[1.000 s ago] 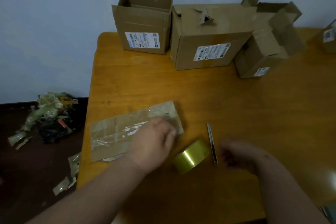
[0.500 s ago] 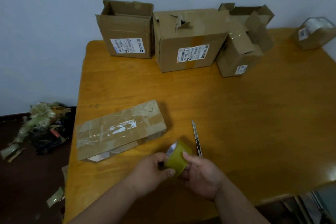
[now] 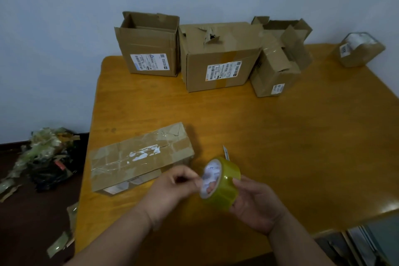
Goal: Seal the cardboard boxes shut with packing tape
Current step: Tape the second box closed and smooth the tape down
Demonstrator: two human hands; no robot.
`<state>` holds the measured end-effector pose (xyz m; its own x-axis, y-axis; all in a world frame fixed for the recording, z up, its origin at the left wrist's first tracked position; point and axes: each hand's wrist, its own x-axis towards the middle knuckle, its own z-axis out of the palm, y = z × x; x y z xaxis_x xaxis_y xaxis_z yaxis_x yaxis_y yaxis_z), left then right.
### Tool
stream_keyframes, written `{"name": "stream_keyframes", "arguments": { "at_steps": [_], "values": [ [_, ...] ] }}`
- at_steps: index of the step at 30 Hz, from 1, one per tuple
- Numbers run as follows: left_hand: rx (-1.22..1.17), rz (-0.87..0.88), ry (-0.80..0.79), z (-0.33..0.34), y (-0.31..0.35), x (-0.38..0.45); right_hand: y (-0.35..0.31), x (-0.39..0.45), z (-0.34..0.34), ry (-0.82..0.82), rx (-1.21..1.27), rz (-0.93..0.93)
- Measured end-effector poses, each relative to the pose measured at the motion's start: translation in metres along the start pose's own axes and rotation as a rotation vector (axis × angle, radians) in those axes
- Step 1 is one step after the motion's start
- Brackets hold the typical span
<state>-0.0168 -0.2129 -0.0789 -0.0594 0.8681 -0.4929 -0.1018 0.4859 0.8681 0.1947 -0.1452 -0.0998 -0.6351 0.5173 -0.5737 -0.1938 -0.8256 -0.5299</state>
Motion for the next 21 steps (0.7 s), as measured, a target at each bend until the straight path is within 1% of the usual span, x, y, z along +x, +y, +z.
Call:
{"name": "stream_keyframes", "arguments": {
  "at_steps": [1, 2, 3, 5, 6, 7, 12, 15, 18, 21],
  "values": [
    [-0.090, -0.042, 0.068, -0.004, 0.002, 0.000, -0.005, -0.002, -0.002, -0.018, 0.034, -0.031],
    [-0.127, -0.087, 0.122, -0.006, 0.004, 0.000, -0.010, -0.004, -0.003, -0.037, 0.073, -0.057],
    [-0.112, -0.124, 0.143, -0.010, 0.004, 0.001, -0.015, -0.007, -0.003, -0.067, 0.093, -0.076],
    [-0.082, -0.163, 0.113, -0.012, 0.005, 0.002, -0.020, -0.015, 0.001, -0.136, 0.060, -0.126],
    [-0.090, -0.158, 0.086, -0.012, 0.006, 0.002, -0.018, -0.016, -0.004, -0.148, 0.099, -0.190],
    [-0.089, -0.135, 0.057, -0.012, 0.007, 0.003, -0.017, -0.017, -0.006, -0.141, 0.128, -0.209],
    [0.038, 0.035, -0.065, -0.009, 0.017, 0.004, -0.014, -0.019, 0.009, -0.153, 0.080, -0.169],
    [0.123, 0.117, 0.001, -0.011, 0.024, 0.001, -0.014, -0.017, 0.016, -0.161, 0.089, -0.175],
    [0.283, 0.188, 0.109, -0.019, 0.021, -0.002, -0.014, -0.010, 0.023, -0.280, 0.105, -0.163],
    [0.420, 0.189, 0.104, -0.030, 0.019, -0.007, -0.010, -0.003, 0.028, -0.374, 0.068, -0.154]
  ]
}}
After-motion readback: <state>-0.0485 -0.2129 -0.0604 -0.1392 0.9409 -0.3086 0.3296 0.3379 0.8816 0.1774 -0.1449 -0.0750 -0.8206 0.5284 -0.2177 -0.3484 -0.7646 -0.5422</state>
